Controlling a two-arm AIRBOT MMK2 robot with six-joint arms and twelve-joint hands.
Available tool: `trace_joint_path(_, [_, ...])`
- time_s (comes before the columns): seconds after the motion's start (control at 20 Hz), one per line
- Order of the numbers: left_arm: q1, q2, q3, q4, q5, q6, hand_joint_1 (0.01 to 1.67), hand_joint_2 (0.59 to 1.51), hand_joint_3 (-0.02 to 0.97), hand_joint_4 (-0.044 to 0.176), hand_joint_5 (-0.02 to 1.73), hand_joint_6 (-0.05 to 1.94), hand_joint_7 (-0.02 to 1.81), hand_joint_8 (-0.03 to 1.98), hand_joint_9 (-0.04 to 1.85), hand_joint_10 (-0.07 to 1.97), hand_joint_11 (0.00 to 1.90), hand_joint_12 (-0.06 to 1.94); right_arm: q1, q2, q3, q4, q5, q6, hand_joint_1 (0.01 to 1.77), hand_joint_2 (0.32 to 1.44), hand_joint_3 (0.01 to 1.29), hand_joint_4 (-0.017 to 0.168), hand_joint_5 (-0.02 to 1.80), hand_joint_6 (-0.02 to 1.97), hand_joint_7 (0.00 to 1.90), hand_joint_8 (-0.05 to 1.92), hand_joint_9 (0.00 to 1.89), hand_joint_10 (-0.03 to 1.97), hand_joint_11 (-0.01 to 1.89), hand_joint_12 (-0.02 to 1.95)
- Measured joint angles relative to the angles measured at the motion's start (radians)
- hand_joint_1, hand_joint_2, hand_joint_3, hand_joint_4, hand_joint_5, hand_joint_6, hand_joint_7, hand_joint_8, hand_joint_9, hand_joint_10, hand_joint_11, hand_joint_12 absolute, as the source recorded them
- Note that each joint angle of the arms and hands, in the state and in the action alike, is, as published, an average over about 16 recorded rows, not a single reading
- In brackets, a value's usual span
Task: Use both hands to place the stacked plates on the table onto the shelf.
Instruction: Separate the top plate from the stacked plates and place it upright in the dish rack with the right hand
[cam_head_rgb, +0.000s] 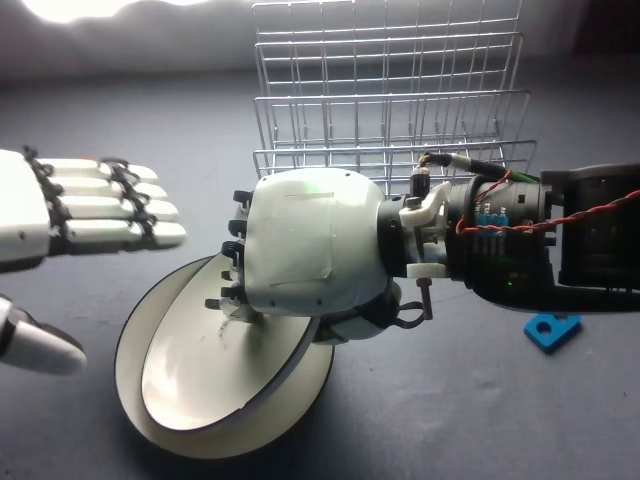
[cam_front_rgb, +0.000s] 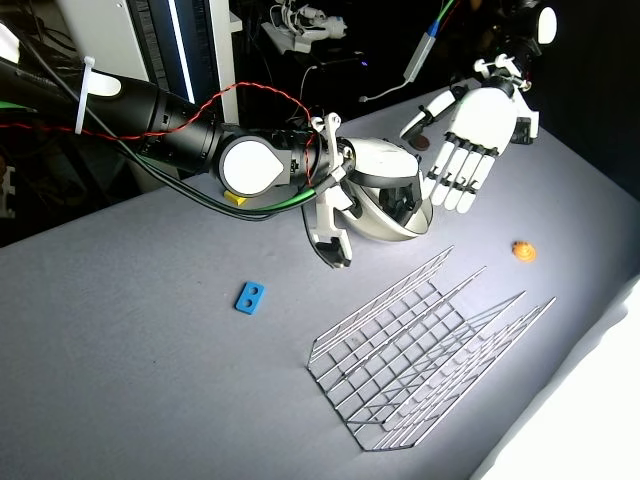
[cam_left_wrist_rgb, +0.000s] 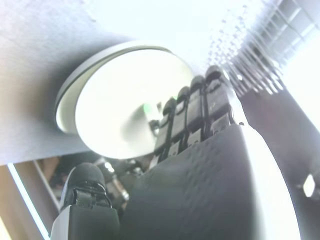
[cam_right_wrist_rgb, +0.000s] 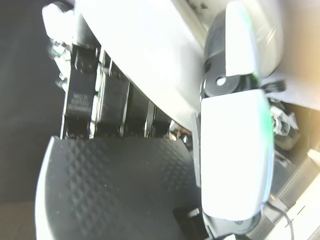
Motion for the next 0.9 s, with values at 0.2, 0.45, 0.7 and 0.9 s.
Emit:
trace_joint_path(0.2, [0.0,0.015,0.028,-0.023,-0.008,-0.004,0.02,1.122,0.014,0.003,0.02,0.02,0.02,0.0,0.02,0.01,0.02,0.0,0.008,0.015,-0.02,0.013,-0.007,0.0,1.13,0.95,0.01,0.013,0.89,0.55,1.07,0.65,1.31,0.01,0.94,0.96])
trace_joint_path(0.45, [0.0,0.037,0.05,-0.058,-0.017,-0.011,0.01,1.122,0.014,0.004,0.02,0.02,0.02,0.0,0.02,0.01,0.02,0.0,0.029,0.047,-0.058,0.044,-0.016,-0.001,1.14,0.95,0.01,0.014,0.92,0.67,1.1,0.68,1.31,0.01,0.93,0.94])
trace_joint_path(0.7, [0.001,0.061,0.066,-0.07,-0.041,-0.019,0.02,1.123,0.014,0.005,0.02,0.02,0.03,0.0,0.02,0.01,0.01,0.0,0.056,0.088,-0.105,0.084,-0.023,-0.001,1.16,0.95,0.01,0.016,0.96,0.78,1.11,0.7,1.31,0.01,0.92,0.95])
trace_joint_path(0.9, [0.002,0.076,0.08,-0.065,-0.079,-0.025,0.02,1.122,0.015,0.005,0.02,0.01,0.02,0.0,0.02,0.01,0.01,0.0,0.079,0.122,-0.139,0.113,-0.028,0.005,1.18,0.95,0.01,0.018,1.0,0.84,1.14,0.7,1.32,0.02,0.91,0.96])
